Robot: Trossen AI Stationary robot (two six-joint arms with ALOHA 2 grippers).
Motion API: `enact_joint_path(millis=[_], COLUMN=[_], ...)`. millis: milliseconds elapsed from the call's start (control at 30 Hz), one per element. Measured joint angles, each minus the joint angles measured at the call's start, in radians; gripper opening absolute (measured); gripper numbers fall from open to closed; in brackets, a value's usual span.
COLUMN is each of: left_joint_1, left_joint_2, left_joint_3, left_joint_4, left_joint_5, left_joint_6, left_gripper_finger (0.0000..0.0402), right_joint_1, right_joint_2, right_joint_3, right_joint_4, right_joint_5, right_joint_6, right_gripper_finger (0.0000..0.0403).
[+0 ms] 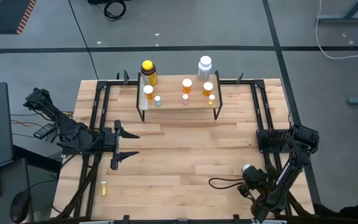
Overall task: Pick and place medicine bottles onto shelf by color
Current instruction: Put the small white pill bottle on the shelf
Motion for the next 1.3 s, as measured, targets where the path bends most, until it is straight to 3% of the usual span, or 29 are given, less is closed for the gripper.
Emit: enact_joint_path(millis=[333, 500, 700, 1033, 1300], left_joint_1=[0.0, 0.0, 0.0, 0.0, 0.0], left_joint_2=[0.0, 0.0, 0.0, 0.0, 0.0], left_joint_3=[0.0, 0.0, 0.0, 0.0, 0.0], left_joint_4=[0.0, 0.0, 0.0, 0.0, 0.0], left_joint_5=[0.0, 0.0, 0.0, 0.0, 0.0], left_joint_6=[0.0, 0.0, 0.0, 0.003, 0.003], left_gripper_finger=[0.0283, 0.0283, 0.0283, 0.0283, 0.0283], right_joint_1=[-0.049, -0.072, -0.088, -0.093, -0.083], right_joint_2=[0.0, 0.0, 0.0, 0.0, 0.0], right_joint_3=[0.02, 0.02, 0.002, -0.103, -0.099], right_joint_4=[-0.054, -0.095, -0.105, 0.034, 0.033], right_joint_5=[0.05, 0.045, 0.044, 0.002, 0.015], right_joint_6=[-0.007, -0.008, -0.001, 0.008, 0.009], right_gripper_finger=[0.0212, 0.0236, 0.0234, 0.023, 0.0177])
